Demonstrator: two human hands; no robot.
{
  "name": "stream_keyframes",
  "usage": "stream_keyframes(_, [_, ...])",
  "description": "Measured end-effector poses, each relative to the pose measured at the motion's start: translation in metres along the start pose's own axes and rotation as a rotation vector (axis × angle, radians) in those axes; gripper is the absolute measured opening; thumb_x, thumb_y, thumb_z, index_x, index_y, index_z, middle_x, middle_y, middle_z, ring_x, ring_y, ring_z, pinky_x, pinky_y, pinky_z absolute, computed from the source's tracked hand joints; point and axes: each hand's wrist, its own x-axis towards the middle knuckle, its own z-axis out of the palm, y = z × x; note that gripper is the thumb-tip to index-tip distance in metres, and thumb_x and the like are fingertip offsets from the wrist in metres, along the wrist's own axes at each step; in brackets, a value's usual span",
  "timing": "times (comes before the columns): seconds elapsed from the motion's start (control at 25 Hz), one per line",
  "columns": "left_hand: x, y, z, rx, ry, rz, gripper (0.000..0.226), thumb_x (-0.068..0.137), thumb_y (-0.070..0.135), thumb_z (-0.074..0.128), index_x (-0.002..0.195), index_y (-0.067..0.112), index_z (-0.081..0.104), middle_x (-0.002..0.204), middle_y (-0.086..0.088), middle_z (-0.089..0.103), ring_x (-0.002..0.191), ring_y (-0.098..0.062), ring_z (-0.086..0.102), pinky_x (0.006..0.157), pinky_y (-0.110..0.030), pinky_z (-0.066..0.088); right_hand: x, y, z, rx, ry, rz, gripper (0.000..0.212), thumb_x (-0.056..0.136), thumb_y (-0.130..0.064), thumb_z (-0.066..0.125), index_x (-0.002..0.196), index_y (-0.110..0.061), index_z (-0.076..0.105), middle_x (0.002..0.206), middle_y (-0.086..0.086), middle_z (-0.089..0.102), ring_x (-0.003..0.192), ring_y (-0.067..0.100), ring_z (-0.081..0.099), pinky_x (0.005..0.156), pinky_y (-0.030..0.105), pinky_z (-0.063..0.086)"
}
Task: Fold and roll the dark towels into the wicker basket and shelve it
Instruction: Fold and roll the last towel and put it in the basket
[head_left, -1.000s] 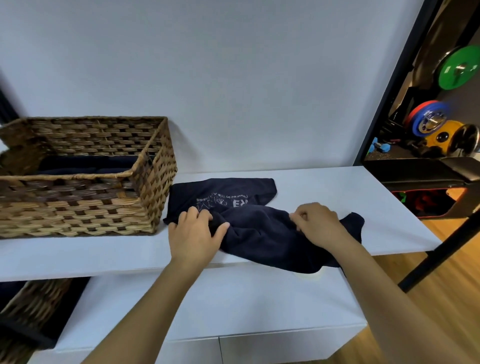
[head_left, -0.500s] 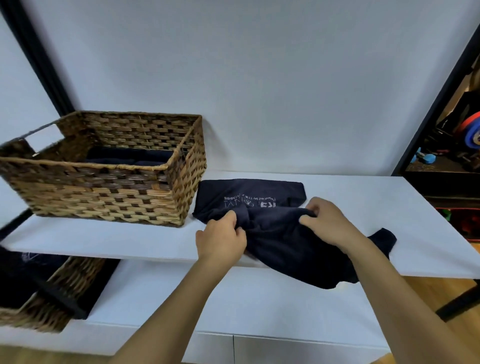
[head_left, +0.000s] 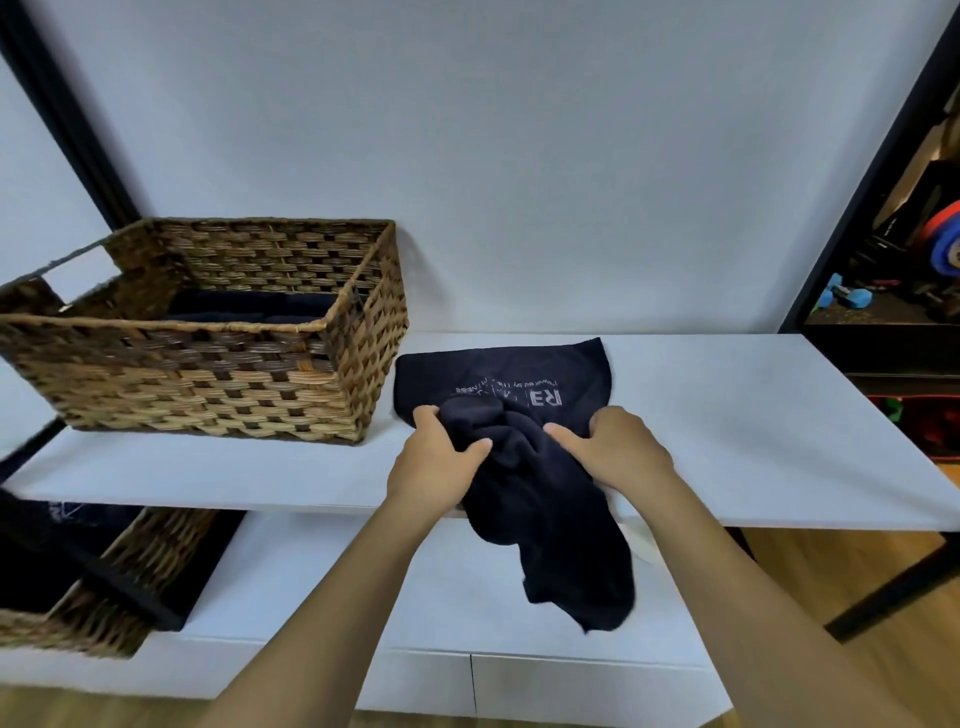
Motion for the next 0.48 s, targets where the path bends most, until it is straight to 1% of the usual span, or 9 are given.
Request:
stream_keyframes(0.08, [0.004,-0.006,0.001,0.105,-0.024,0.002,0.040,0.093,0.033,0.065,0.126,0.016,0.049,0.113,0.000,0.061,0.105,-0.027,0.061,0.093,-0.043,0.052,0.002,0.000,0.006,0.086,-0.049,-0.010,0.038,0.089,-0.049,0.059,0.071,-0.019,0.043,0.072,-0.003,0.052,0.066,0.020,0.049,0.064,0.033,0.041])
stream_keyframes(0.12, [0.005,-0.009,-0.002,0.132,-0.019,0.016,0.029,0.095,0.030,0.062,0.119,0.016,0.056,0.110,-0.002,0.064,0.103,-0.027,0.062,0.090,-0.042,0.053,0.002,0.001,0.006,0.198,-0.017,-0.020,0.029,0.091,-0.039,0.058,0.075,-0.016,0.049,0.077,0.000,0.058,0.072,0.022,0.054,0.070,0.035,0.046])
stream_keyframes(0.16, [0.006,-0.012,-0.008,0.113,-0.008,0.035,0.018,0.097,0.028,0.059,0.111,0.017,0.061,0.105,-0.003,0.066,0.099,-0.026,0.063,0.086,-0.040,0.053,0.001,0.003,0.001,0.403,0.035,-0.009,0.023,0.094,-0.034,0.056,0.084,-0.013,0.057,0.088,0.004,0.065,0.081,0.024,0.061,0.077,0.038,0.051])
stream_keyframes(0.2, [0.006,-0.014,-0.016,0.047,0.012,0.057,0.013,0.100,0.027,0.055,0.105,0.019,0.063,0.101,-0.002,0.066,0.096,-0.024,0.063,0.082,-0.038,0.053,-0.002,0.004,-0.008,0.700,0.081,0.038,0.022,0.098,-0.032,0.052,0.096,-0.012,0.061,0.100,0.005,0.069,0.091,0.024,0.064,0.084,0.041,0.054])
stream_keyframes(0.28, [0.004,-0.012,-0.033,-0.223,0.047,0.090,0.015,0.106,0.026,0.046,0.105,0.026,0.061,0.102,0.007,0.063,0.095,-0.011,0.060,0.080,-0.031,0.049,-0.010,0.004,-0.023,1.211,0.122,0.135,0.026,0.105,-0.033,0.045,0.114,-0.015,0.060,0.115,0.003,0.069,0.104,0.023,0.065,0.092,0.045,0.056])
stream_keyframes(0.32, [0.003,-0.009,-0.038,-0.392,0.044,0.090,0.017,0.108,0.026,0.042,0.108,0.031,0.059,0.106,0.013,0.062,0.097,-0.005,0.057,0.082,-0.028,0.046,-0.010,0.006,-0.027,1.278,0.145,0.151,0.027,0.105,-0.034,0.043,0.119,-0.017,0.059,0.119,0.002,0.067,0.107,0.023,0.065,0.094,0.045,0.055])
stream_keyframes(0.36, [0.002,-0.007,-0.041,-0.542,0.034,0.079,0.019,0.109,0.026,0.040,0.108,0.034,0.058,0.110,0.015,0.061,0.100,-0.001,0.055,0.084,-0.027,0.045,-0.012,0.007,-0.027,1.232,0.157,0.154,0.029,0.104,-0.037,0.045,0.124,-0.019,0.056,0.123,0.000,0.066,0.110,0.023,0.064,0.095,0.046,0.055])
stream_keyframes(0.44, [-0.001,-0.008,-0.040,-0.699,0.002,0.010,0.017,0.109,0.028,0.042,0.105,0.035,0.057,0.115,0.012,0.062,0.103,-0.005,0.057,0.085,-0.028,0.047,-0.019,0.010,-0.020,1.090,0.081,0.171,0.036,0.097,-0.036,0.053,0.130,-0.022,0.053,0.128,0.000,0.064,0.112,0.023,0.063,0.093,0.047,0.056])
stream_keyframes(0.48, [-0.001,-0.012,-0.039,-0.723,-0.031,-0.045,0.010,0.107,0.030,0.047,0.107,0.033,0.056,0.117,0.008,0.062,0.105,-0.009,0.059,0.088,-0.031,0.049,-0.023,0.011,-0.014,1.057,0.009,0.182,0.036,0.093,-0.029,0.056,0.128,-0.021,0.055,0.126,0.004,0.066,0.109,0.024,0.064,0.089,0.044,0.056])
